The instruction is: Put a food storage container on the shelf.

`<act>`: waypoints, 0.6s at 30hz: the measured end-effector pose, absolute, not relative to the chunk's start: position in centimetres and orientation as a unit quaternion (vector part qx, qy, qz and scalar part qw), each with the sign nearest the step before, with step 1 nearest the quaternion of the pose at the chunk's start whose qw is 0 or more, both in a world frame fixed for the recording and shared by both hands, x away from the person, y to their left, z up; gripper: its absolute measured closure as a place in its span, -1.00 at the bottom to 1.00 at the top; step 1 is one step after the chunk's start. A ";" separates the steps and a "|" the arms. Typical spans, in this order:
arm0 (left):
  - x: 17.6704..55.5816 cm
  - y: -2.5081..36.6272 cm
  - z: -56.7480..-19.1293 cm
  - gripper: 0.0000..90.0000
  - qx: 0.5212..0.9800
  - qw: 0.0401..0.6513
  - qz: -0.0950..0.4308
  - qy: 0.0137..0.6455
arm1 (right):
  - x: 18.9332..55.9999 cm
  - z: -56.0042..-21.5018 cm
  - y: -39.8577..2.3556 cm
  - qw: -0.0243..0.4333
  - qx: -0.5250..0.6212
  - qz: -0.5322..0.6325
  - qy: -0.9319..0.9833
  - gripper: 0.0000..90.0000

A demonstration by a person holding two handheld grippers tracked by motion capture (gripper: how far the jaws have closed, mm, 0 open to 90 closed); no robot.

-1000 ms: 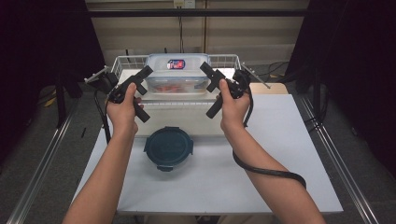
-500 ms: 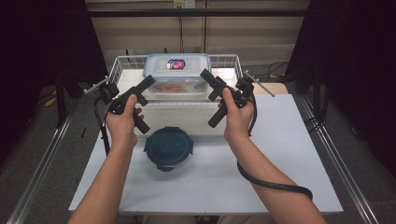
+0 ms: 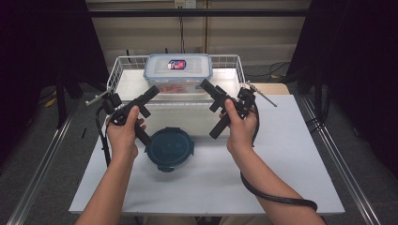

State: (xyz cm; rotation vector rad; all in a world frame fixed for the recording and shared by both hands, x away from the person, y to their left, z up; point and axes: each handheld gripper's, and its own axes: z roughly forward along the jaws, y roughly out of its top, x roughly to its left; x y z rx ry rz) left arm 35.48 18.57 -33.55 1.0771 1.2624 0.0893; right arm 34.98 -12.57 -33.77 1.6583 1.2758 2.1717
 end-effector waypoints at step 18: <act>33.6 18.8 -35.7 -0.80 0.486 0.673 0.021 0.557 | 33.2 -36.0 -12.6 0.037 0.542 0.717 0.436 -0.60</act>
